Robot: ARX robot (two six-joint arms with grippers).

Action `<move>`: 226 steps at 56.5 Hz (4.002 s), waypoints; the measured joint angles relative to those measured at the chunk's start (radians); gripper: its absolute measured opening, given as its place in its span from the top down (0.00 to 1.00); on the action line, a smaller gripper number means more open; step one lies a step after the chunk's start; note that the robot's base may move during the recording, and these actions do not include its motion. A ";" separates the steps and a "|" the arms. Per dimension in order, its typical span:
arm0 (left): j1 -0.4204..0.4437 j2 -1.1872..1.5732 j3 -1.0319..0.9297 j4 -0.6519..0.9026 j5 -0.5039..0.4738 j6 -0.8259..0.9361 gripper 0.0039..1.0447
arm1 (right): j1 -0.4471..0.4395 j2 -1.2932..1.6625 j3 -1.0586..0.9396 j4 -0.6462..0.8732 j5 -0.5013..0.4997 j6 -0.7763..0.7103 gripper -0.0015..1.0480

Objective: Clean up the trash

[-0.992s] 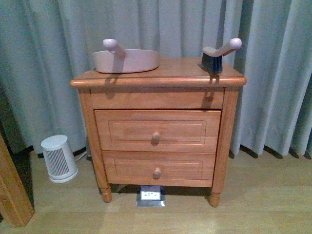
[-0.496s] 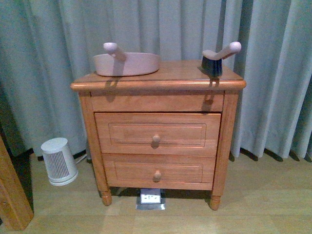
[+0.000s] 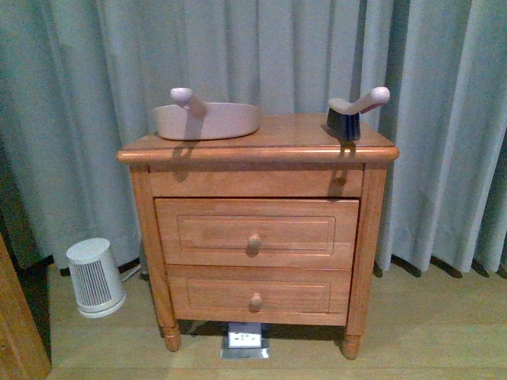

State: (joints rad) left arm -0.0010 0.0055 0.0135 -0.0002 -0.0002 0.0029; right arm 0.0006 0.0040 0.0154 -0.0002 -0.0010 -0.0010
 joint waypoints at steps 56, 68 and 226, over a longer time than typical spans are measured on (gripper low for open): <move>0.000 0.000 0.000 0.000 0.000 0.000 0.07 | 0.000 0.000 0.000 0.000 0.000 0.000 0.07; 0.000 -0.001 0.000 0.000 0.000 0.000 0.07 | 0.000 0.000 0.000 0.000 0.000 0.000 0.07; -0.402 2.089 1.564 -0.344 -0.259 -0.173 0.72 | 0.000 0.000 0.000 0.000 0.000 0.000 0.07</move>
State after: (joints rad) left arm -0.4026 2.0949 1.5772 -0.3447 -0.2596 -0.1703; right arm 0.0006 0.0036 0.0154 -0.0006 -0.0010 -0.0006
